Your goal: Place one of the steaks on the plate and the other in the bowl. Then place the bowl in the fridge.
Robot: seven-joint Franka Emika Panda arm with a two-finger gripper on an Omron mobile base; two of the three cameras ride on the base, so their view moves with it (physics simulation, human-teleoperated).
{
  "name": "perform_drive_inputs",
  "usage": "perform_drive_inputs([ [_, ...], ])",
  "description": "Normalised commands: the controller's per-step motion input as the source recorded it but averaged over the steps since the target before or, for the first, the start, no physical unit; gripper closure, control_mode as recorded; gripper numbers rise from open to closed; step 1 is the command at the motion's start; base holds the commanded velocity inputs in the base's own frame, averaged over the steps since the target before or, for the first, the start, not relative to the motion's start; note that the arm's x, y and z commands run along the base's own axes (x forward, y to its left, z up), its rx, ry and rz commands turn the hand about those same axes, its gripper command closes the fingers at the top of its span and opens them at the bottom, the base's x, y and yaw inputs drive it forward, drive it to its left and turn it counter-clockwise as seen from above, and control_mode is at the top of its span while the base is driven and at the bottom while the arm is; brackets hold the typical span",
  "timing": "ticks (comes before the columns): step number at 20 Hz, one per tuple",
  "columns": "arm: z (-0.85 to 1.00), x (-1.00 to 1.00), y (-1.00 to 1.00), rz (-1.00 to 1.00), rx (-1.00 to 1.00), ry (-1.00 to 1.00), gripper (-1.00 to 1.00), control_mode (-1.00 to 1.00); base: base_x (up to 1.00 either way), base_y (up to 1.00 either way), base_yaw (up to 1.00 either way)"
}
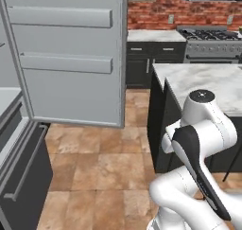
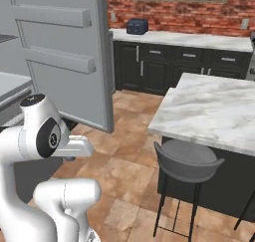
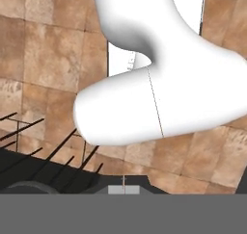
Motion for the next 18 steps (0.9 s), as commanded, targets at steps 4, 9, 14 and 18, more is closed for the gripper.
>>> perform_drive_inputs([
  [4, 0.0, 0.0, 0.0, 0.0, 0.0, 0.0, 1.0, 1.0, -0.09, -0.52, -0.12],
  [9, 0.0, 0.0, 0.0, 0.0, 0.0, 0.0, 1.0, 1.0, -0.1, -0.85, -0.1],
  [14, 0.0, 0.0, 0.0, 0.0, 0.0, 0.0, 1.0, 1.0, -0.04, -0.89, -0.1],
  [18, 0.0, 0.0, 0.0, 0.0, 0.0, 0.0, 1.0, 1.0, 0.0, -0.86, -0.1],
])
